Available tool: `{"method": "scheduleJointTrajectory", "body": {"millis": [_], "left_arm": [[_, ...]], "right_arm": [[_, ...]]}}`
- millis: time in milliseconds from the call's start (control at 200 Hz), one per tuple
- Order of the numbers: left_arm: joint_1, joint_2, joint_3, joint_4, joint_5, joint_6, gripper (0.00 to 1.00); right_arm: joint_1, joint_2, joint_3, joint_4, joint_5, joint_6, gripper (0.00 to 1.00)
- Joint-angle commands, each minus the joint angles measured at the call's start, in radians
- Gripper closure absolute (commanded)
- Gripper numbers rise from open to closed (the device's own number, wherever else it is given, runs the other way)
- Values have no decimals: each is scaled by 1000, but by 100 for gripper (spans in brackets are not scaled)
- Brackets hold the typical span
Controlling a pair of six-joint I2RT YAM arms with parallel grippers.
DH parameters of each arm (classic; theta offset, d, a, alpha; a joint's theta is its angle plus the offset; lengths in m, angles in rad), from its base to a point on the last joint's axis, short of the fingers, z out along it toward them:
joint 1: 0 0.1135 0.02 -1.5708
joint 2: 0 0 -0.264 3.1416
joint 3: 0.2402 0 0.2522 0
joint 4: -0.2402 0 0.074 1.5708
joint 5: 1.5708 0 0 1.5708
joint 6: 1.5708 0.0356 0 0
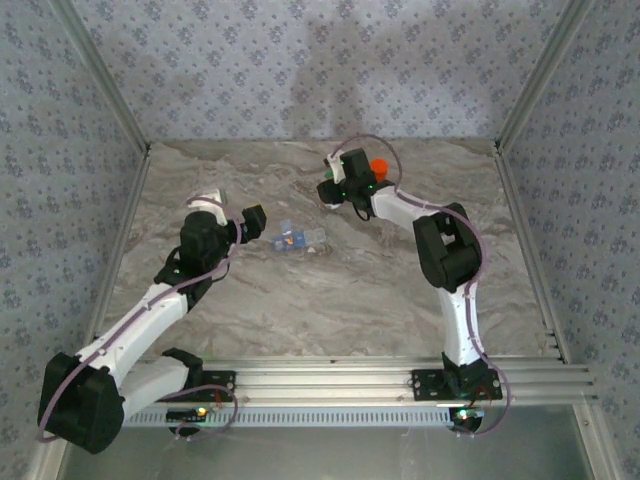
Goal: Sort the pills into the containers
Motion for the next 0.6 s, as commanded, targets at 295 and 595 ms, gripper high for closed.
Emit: {"method": "scheduleJointTrajectory", "body": {"millis": [295,595], "left_arm": [[-6,-33,26,-34,-20,4,2],[-7,-34,14,-29,-6,-12,1]], "right_arm": [[25,60,66,-31,46,4,78],[46,86,120,-75,81,-5,73]]}}
